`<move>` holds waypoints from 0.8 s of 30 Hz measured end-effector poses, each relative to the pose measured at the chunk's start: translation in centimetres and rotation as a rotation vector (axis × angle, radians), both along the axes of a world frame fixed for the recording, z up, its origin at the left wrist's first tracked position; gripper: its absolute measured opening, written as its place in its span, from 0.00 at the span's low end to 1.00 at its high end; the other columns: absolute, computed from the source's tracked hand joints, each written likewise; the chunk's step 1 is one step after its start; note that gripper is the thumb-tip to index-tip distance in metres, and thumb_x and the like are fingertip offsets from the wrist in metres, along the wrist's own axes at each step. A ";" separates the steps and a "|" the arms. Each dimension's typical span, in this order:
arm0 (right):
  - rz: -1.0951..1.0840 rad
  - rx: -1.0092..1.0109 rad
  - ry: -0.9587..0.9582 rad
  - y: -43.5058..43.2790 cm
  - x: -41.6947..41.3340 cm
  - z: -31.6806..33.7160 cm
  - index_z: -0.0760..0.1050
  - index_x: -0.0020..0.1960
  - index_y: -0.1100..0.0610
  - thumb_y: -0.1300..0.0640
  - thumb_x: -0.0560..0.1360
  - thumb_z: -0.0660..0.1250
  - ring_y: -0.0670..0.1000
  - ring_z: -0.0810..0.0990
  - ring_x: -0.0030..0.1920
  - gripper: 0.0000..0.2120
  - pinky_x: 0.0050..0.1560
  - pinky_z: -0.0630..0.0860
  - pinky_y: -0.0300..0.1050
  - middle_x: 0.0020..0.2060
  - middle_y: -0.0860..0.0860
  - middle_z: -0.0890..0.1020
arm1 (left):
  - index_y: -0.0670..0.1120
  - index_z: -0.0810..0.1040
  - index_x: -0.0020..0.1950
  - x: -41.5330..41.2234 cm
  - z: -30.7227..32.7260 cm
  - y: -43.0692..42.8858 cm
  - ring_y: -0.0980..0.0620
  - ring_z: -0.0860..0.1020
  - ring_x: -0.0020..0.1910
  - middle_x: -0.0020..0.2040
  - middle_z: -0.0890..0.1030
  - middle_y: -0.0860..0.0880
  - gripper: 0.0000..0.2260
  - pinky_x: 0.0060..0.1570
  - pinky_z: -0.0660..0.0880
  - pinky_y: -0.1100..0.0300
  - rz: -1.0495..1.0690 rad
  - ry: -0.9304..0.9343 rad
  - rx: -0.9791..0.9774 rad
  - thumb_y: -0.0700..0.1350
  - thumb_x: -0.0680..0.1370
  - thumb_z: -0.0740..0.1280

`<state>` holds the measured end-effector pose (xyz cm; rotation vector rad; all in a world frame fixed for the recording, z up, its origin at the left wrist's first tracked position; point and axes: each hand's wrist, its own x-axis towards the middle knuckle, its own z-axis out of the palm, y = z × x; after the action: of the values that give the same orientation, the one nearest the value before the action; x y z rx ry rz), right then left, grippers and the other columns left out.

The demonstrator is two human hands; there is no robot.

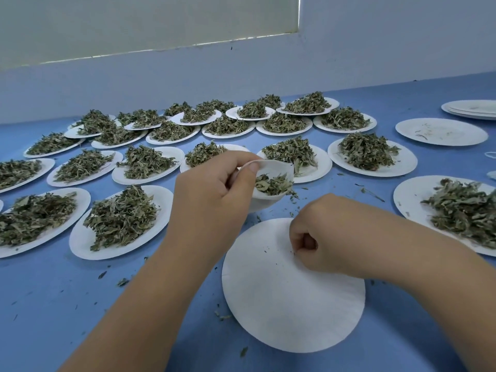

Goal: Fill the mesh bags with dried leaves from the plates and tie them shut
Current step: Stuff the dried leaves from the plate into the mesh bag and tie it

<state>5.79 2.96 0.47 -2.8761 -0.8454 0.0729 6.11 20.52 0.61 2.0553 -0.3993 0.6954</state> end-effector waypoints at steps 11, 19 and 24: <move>0.111 0.895 -0.094 -2.1 -0.7 3.0 0.81 0.37 0.48 0.56 0.67 0.71 0.45 0.71 0.28 0.04 0.31 0.67 0.31 0.30 0.43 0.78 | 0.60 0.80 0.45 -0.2 -0.1 -0.4 0.54 0.73 0.32 0.30 0.76 0.49 0.08 0.30 0.65 0.70 -0.030 -0.019 0.060 0.48 0.76 0.63; -0.088 0.761 -0.367 -0.1 0.4 1.3 0.80 0.35 0.49 0.55 0.67 0.77 0.40 0.71 0.33 0.07 0.35 0.64 0.29 0.28 0.42 0.71 | 0.51 0.84 0.48 -0.2 -0.4 -0.7 0.59 0.68 0.28 0.27 0.73 0.49 0.09 0.31 0.61 0.72 -0.043 -0.046 0.117 0.47 0.76 0.64; -0.175 0.868 -0.304 -0.6 0.3 2.0 0.77 0.35 0.46 0.47 0.72 0.68 0.40 0.72 0.30 0.08 0.32 0.66 0.27 0.32 0.39 0.77 | 0.53 0.83 0.47 -0.2 -0.1 -0.3 0.54 0.71 0.30 0.29 0.75 0.48 0.09 0.29 0.64 0.69 -0.045 -0.008 0.043 0.47 0.77 0.63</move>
<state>6.06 2.34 2.50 -2.1288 -0.4775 -0.6057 5.93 20.20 0.46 2.0783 -0.4681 0.6736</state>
